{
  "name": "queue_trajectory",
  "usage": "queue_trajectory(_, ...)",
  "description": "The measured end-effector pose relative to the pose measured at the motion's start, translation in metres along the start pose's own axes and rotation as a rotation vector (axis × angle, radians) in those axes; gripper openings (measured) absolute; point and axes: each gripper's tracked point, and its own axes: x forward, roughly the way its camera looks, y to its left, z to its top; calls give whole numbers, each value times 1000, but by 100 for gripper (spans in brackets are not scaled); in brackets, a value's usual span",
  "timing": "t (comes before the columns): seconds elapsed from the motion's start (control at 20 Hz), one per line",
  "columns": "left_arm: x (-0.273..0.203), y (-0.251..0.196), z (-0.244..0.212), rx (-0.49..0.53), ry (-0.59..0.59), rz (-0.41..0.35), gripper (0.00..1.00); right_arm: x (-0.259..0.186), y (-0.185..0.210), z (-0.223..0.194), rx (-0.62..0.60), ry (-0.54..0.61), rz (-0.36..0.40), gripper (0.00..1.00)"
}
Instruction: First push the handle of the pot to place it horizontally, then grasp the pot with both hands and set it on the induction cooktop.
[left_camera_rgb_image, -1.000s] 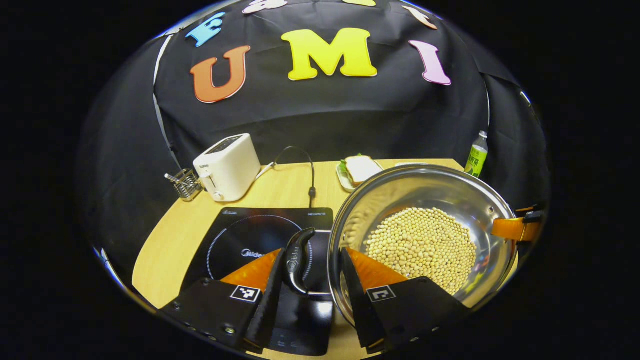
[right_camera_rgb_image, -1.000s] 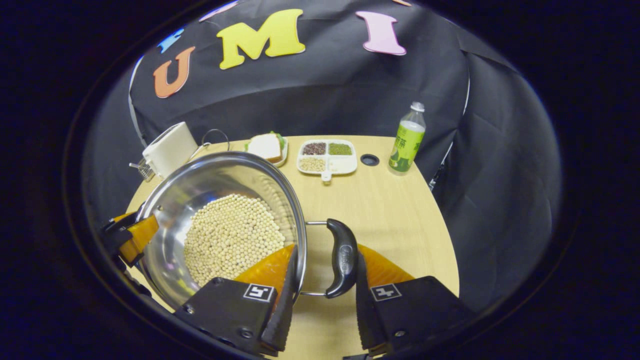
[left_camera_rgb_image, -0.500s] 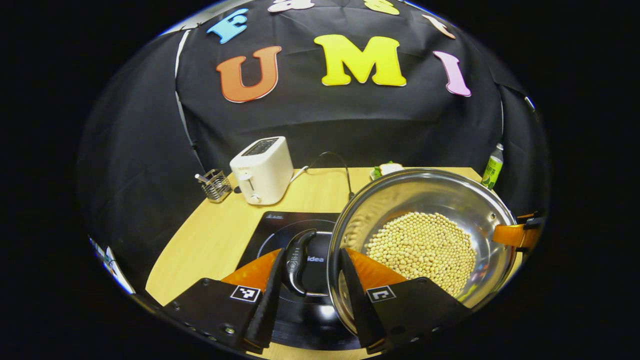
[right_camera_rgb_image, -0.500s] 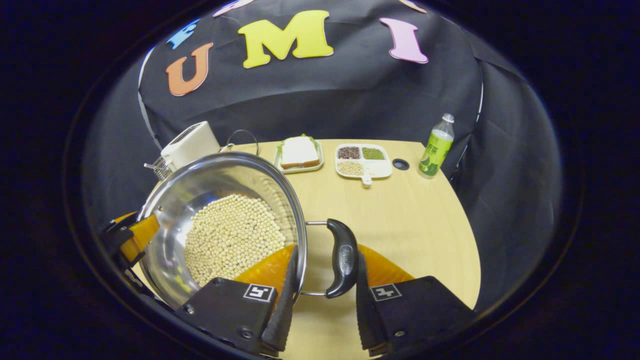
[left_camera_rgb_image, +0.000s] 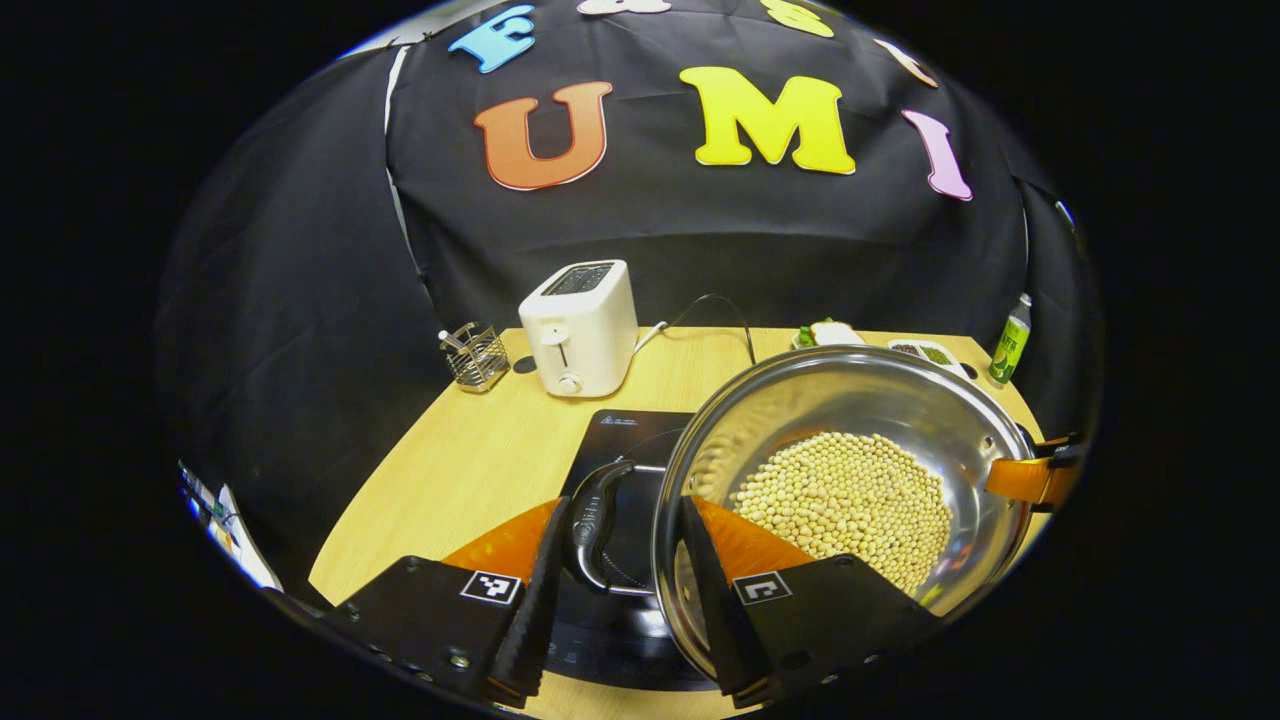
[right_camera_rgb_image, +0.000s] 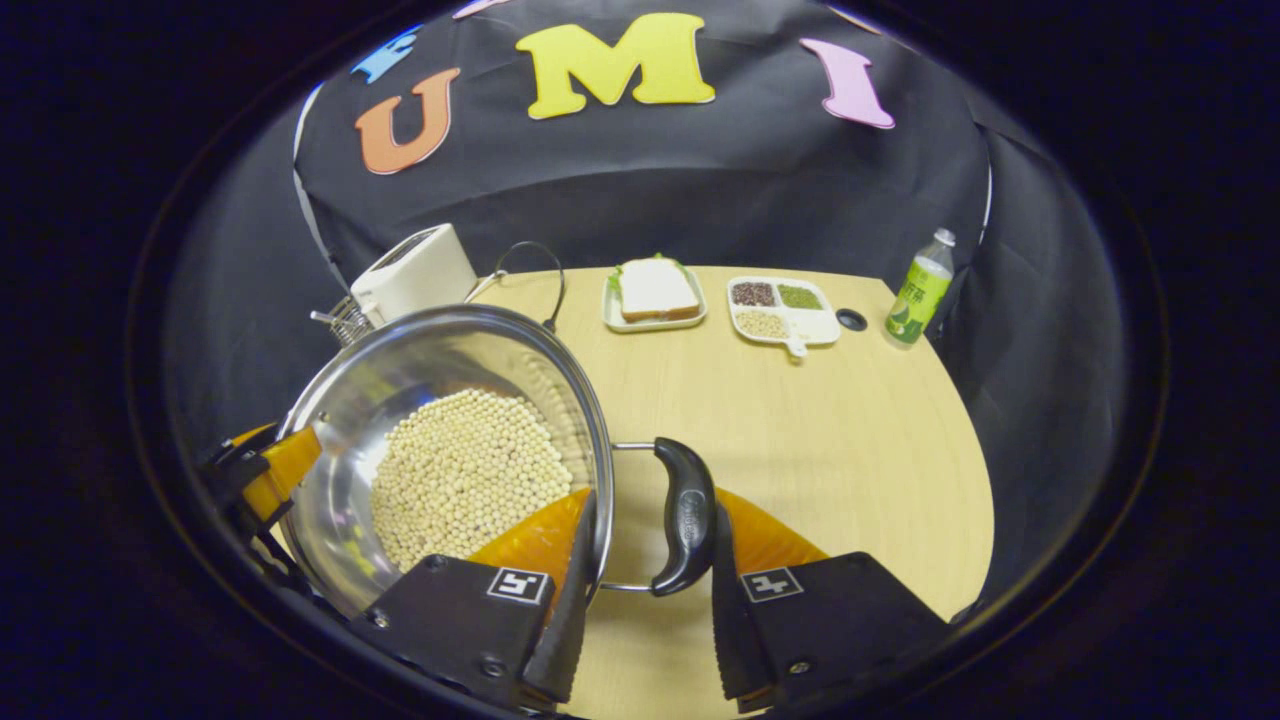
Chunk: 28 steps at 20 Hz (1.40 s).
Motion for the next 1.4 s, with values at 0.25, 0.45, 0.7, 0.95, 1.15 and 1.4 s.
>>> queue_trajectory(0.25, 9, 19, -4, -2, 6, 16, 62, 10, 17, -7, 9, 20, 15, 54)
queue_trajectory(0.45, 19, 33, -5, 5, 9, 23, 62, 16, 35, -8, 27, 28, 21, 53)
queue_trajectory(0.7, 37, 49, -6, 6, 21, 25, 63, 30, 53, -7, 33, 39, 21, 53)
queue_trajectory(0.95, 55, 64, -2, 24, 25, 23, 63, 42, 71, -4, 49, 44, 15, 53)
queue_trajectory(1.15, 70, 73, 1, 34, 30, 17, 62, 48, 81, -2, 58, 42, 0, 53)
queue_trajectory(1.4, 74, 73, -2, 35, 42, 19, 62, 58, 86, 0, 59, 45, -12, 53)
